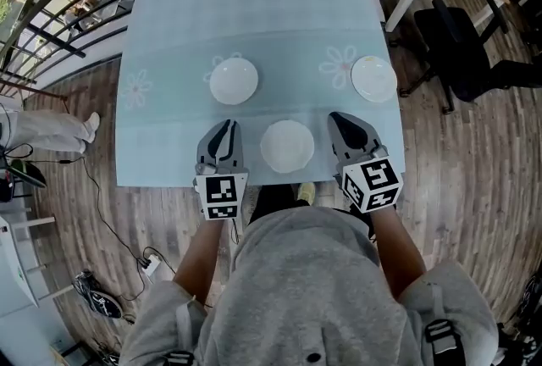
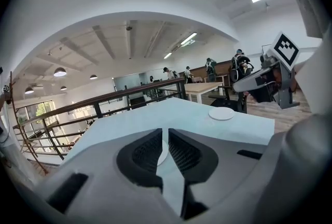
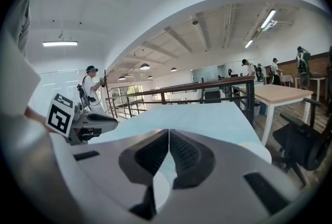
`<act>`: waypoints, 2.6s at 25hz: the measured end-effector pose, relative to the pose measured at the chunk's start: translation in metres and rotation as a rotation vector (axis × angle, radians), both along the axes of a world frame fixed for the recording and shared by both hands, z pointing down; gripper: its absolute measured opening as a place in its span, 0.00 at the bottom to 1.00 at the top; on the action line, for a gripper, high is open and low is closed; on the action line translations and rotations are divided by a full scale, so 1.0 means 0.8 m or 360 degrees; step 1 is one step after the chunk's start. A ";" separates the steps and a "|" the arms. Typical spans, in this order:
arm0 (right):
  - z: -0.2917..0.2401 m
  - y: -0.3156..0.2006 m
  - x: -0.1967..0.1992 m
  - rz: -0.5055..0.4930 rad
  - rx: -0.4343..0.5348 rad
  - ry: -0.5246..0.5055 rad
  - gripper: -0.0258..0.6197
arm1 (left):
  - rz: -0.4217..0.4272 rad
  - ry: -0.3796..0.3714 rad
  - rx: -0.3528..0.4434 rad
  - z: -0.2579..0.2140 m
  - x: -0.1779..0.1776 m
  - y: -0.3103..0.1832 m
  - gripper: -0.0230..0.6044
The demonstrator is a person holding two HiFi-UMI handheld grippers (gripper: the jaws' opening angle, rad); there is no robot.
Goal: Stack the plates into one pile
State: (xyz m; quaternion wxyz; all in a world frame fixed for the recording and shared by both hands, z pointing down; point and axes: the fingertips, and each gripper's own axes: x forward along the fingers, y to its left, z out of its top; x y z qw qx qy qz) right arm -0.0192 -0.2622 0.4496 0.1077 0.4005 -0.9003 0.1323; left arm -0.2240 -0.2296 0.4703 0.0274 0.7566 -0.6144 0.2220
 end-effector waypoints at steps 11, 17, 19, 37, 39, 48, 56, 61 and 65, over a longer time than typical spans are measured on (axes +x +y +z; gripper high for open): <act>0.015 -0.031 -0.017 -0.0001 -0.0046 0.0036 0.08 | 0.0111 -0.0141 -0.0194 0.078 -0.025 -0.043 0.24; 0.026 -0.044 -0.025 -0.0008 -0.0068 0.0060 0.08 | 0.0191 -0.0410 -0.0361 0.136 -0.040 -0.062 0.24; 0.027 -0.050 -0.026 -0.0004 -0.0075 0.0061 0.08 | 0.0229 -0.0498 -0.0399 0.151 -0.044 -0.069 0.24; 0.048 -0.076 -0.022 0.0043 -0.0121 0.0121 0.08 | 0.0499 -0.1022 -0.0713 0.228 -0.074 -0.099 0.24; 0.050 -0.077 -0.020 0.0045 -0.0120 0.0139 0.08 | 0.0524 -0.1082 -0.0733 0.231 -0.074 -0.101 0.24; 0.055 -0.084 -0.018 0.0055 -0.0126 0.0155 0.08 | 0.0632 -0.1203 -0.0765 0.233 -0.069 -0.105 0.24; 0.057 -0.082 -0.023 0.0029 -0.0121 0.0178 0.08 | 0.0631 -0.1306 -0.0748 0.231 -0.076 -0.104 0.14; 0.061 -0.081 -0.023 0.0028 -0.0127 0.0189 0.08 | 0.0647 -0.1327 -0.0730 0.231 -0.076 -0.106 0.14; 0.061 -0.078 -0.024 0.0021 -0.0126 0.0210 0.08 | 0.0651 -0.1343 -0.0717 0.231 -0.074 -0.109 0.13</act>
